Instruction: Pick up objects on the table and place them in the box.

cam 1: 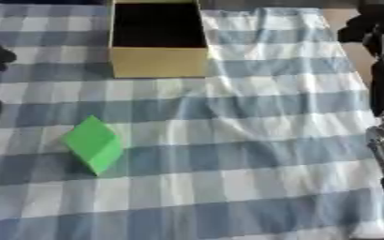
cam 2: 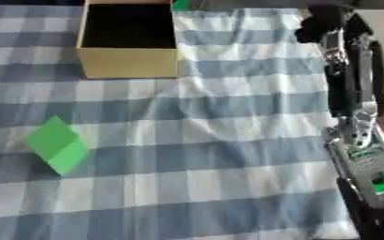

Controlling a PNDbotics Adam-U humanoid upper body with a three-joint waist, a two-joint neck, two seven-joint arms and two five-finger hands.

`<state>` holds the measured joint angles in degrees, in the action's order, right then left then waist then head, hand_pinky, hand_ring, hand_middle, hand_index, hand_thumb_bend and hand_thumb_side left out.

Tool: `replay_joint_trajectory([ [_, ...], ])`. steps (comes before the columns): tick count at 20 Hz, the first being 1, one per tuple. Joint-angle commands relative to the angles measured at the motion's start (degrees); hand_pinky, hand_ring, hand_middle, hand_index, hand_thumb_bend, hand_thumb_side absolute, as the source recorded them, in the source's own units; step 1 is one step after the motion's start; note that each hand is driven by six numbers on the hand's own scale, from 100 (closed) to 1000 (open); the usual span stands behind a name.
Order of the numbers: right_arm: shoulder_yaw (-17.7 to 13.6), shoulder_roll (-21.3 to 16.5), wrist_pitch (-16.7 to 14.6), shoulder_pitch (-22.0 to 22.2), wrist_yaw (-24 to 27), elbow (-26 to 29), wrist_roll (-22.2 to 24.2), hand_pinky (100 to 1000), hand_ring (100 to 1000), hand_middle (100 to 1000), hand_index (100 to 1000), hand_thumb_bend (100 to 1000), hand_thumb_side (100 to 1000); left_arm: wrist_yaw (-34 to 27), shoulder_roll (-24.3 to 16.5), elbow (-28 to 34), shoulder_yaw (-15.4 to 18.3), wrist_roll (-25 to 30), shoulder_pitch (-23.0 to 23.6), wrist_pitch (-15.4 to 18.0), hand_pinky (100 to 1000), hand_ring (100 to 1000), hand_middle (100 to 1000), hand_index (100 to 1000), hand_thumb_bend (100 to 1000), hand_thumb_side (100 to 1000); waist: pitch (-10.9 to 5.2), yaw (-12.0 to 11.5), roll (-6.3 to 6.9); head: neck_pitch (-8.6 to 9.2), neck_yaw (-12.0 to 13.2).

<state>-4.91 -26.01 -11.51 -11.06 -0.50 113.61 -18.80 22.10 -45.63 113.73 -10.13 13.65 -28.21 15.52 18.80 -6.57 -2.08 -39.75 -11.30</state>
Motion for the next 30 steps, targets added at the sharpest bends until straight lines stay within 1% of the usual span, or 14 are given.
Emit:
replay_joint_trajectory([
  [1,-0.34,-1.56,0.02,-0.26,-0.44,0.98,0.04,610,586,559,719,100,824,3.00,-2.72,0.87,-0.35,0.64,-2.09,2.56,693,740,768,892,295,824,-0.25,0.18,-0.39,-0.35,0.17],
  [2,-0.32,-1.57,0.03,-0.22,-0.48,0.98,0.05,610,586,559,719,100,823,3.74,-3.03,0.87,-0.69,0.90,-2.79,3.37,695,744,773,898,309,826,-0.16,0.24,-0.36,-0.16,0.27],
  [5,-0.25,-1.62,0.05,-0.09,-0.65,0.98,0.08,610,585,558,719,100,824,5.64,-4.03,0.87,-1.73,2.12,-4.85,5.93,702,762,791,916,400,844,0.15,0.51,-0.27,0.47,0.56],
  [7,-0.19,-1.73,0.04,0.01,-0.80,0.98,0.13,611,585,557,719,100,824,6.60,-4.83,0.87,-2.55,3.32,-6.15,7.67,706,775,804,931,487,853,0.39,0.73,-0.17,0.81,0.70],
  [9,-0.12,-1.84,0.01,0.04,-0.92,0.98,0.16,611,584,557,719,100,824,7.92,-5.77,0.87,-3.39,4.84,-7.58,9.17,711,785,815,946,549,844,0.61,1.05,-0.03,1.26,0.89],
  [14,0.04,-1.87,0.05,0.10,-1.09,0.98,0.19,611,583,555,718,100,824,10.17,-6.60,0.87,-5.74,10.66,-11.00,11.35,729,810,841,1000,710,865,1.01,2.01,0.36,2.47,1.32],
  [15,0.06,-1.87,0.07,0.13,-1.12,0.98,0.20,611,583,555,718,100,824,10.40,-6.60,0.87,-6.24,11.99,-11.64,11.78,732,814,846,1000,748,876,1.06,2.14,0.40,2.61,1.37],
  [17,0.12,-1.91,0.10,0.22,-1.17,0.98,0.23,611,583,555,718,100,824,10.77,-6.52,0.87,-7.46,15.22,-13.08,12.70,741,825,859,1000,795,896,1.11,2.34,0.50,2.75,1.52],
  [19,0.19,-1.96,0.12,0.27,-1.22,0.98,0.30,611,583,555,718,100,824,10.95,-6.47,0.87,-8.46,18.52,-14.47,13.01,745,831,866,1000,813,910,1.12,2.53,0.65,2.74,1.71],
  [21,0.21,-1.95,0.16,0.28,-1.24,0.98,0.34,611,583,555,718,100,824,10.84,-6.29,0.87,-9.10,21.37,-15.56,12.70,746,833,868,1000,804,904,1.04,2.74,0.82,2.69,2.02],
  [25,0.00,-1.79,0.18,0.44,-1.23,0.98,0.15,611,583,554,718,100,822,10.40,-5.60,0.87,-9.56,24.99,-16.71,12.05,746,834,868,1000,767,878,0.87,3.37,1.09,3.40,2.33],
  [27,-0.06,-1.72,0.24,0.60,-1.31,0.98,0.06,611,582,554,718,100,821,10.38,-5.25,0.87,-9.62,26.32,-17.14,11.95,747,835,869,995,729,846,0.88,3.56,1.27,3.78,2.39],
  [30,0.12,-1.51,0.48,0.74,-1.40,0.98,0.21,612,582,554,719,100,821,10.21,-4.68,0.87,-9.87,29.18,-17.83,11.72,750,834,868,996,689,807,0.96,3.75,1.58,3.59,2.47],
])
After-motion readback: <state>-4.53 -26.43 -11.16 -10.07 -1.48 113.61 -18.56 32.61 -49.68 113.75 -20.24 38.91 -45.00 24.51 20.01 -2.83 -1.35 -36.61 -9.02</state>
